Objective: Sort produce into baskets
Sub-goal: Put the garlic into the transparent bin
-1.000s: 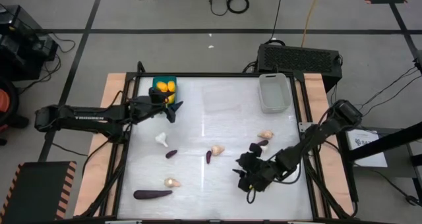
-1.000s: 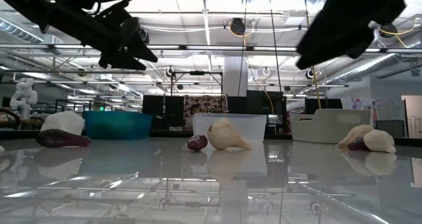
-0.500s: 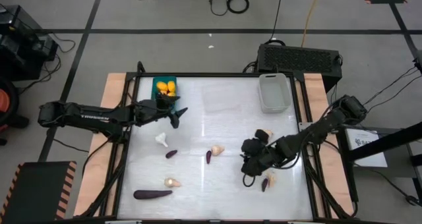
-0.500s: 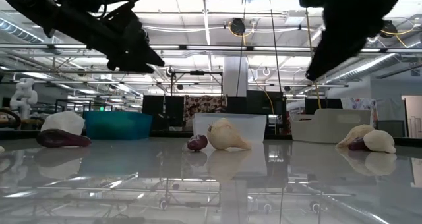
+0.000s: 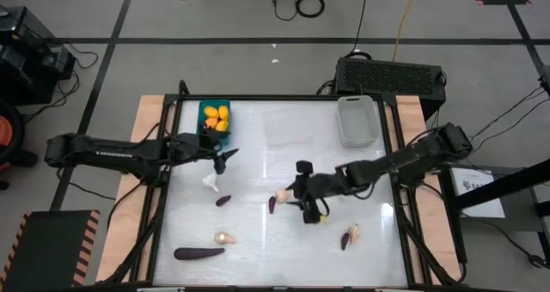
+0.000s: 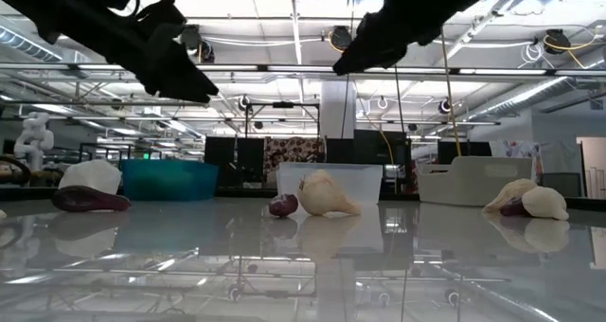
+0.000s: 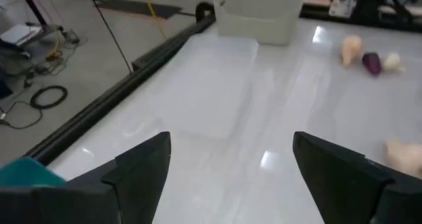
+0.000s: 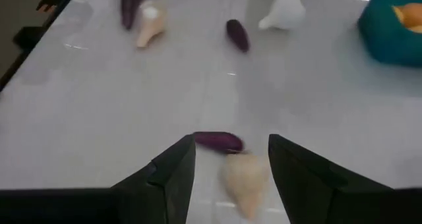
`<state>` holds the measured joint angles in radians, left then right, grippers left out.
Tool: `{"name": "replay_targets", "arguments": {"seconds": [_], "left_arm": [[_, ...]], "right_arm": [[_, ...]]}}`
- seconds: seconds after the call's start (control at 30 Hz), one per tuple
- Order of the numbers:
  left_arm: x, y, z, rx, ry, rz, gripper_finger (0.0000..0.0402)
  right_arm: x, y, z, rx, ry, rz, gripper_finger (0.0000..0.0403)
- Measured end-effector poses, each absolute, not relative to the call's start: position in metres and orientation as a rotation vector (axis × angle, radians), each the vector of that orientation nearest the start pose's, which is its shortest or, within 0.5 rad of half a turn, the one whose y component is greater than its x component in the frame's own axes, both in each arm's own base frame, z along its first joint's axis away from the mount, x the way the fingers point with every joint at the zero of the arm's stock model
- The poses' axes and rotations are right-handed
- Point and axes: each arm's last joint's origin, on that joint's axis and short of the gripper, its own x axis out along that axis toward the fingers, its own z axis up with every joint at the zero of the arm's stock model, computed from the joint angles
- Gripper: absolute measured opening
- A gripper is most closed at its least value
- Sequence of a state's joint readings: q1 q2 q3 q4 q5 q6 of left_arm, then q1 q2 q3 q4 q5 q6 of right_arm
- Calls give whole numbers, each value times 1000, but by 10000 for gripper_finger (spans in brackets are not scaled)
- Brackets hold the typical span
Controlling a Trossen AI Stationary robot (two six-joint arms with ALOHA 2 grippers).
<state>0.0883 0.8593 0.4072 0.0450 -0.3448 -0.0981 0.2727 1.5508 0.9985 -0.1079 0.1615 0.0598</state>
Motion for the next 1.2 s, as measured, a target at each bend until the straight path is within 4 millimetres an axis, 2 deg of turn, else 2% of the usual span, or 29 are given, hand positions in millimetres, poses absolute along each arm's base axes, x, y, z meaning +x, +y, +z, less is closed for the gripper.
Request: {"name": "replay_targets", "arguments": {"seconds": [0.17,0.37,0.5,0.67,0.8,0.97,1.2], "left_arm": [[165,17,220,-36,378,399,325],[155,1,247,-21,158,275,325],[155,-4,265,9,-17,253,325],[163,-6,274,58,-126,259,325],[174,-7,275,72,-184,265,325],[185,-8,260,91,-75,261,325],[186,-6,242,55,95,355,325]], "right_arm": [[330,65,219,-98,681,92,200],[350,54,189,-80,704,155,258],[355,46,169,-89,765,178,292],[362,40,147,-55,803,231,309],[369,35,133,-43,791,256,310],[373,28,118,-14,812,234,299],[375,15,113,21,812,198,243]]}}
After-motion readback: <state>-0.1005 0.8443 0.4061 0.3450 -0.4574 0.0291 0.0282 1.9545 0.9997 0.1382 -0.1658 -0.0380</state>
